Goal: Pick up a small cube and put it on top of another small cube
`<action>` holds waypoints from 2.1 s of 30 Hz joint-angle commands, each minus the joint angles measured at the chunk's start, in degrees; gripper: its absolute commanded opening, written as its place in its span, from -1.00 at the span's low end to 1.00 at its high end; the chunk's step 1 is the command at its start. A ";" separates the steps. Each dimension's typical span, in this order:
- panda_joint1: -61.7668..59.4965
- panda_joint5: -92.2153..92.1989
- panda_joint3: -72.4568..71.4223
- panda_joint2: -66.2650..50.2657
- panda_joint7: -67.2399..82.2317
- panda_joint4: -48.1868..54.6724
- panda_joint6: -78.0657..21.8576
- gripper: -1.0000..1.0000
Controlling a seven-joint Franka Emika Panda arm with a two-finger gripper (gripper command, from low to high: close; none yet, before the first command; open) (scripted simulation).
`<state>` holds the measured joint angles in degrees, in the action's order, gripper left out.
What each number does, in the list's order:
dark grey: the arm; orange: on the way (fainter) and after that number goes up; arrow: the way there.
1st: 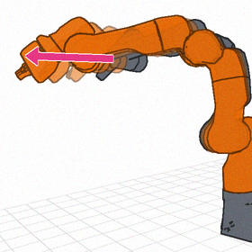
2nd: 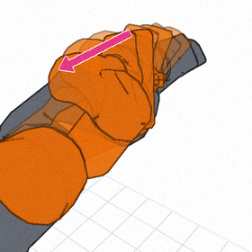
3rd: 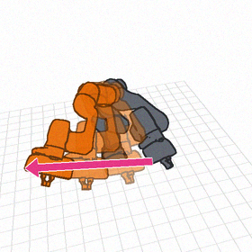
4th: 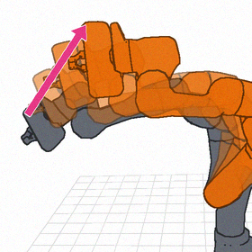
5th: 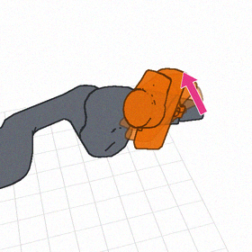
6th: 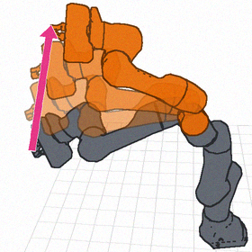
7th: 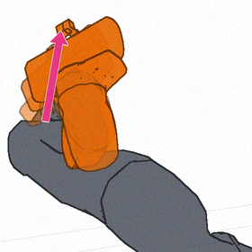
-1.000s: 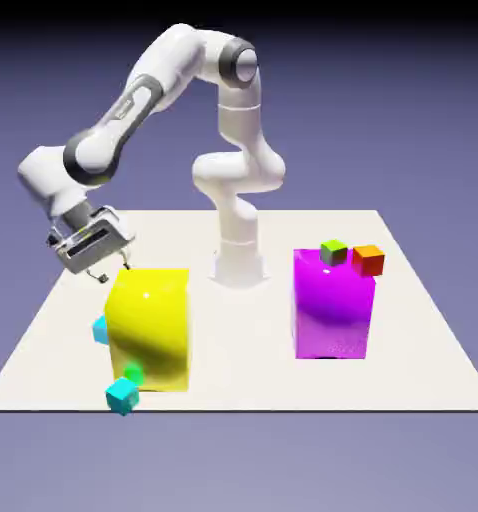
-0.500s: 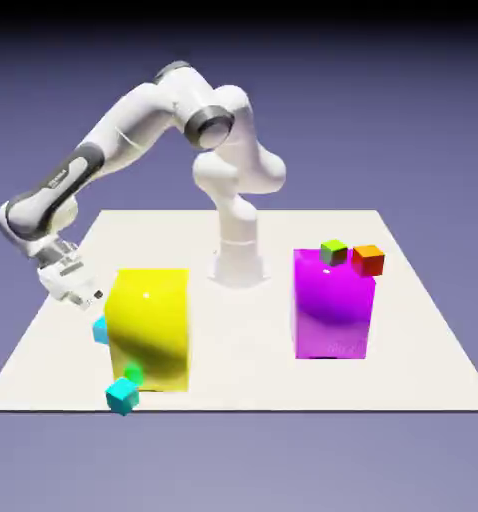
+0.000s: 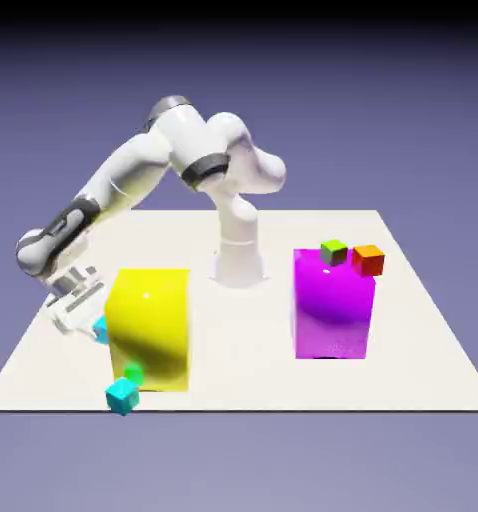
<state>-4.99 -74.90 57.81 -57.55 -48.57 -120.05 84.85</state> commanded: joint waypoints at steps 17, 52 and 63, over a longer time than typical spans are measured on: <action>-18.59 20.57 -13.36 19.46 9.00 3.99 5.12 -1.00; -11.64 31.45 -36.41 33.13 83.35 19.24 -4.53 -1.00; 6.71 54.15 -30.50 15.21 67.13 37.82 -3.19 -1.00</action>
<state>1.73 -20.81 27.31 -42.34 18.56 -82.23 81.60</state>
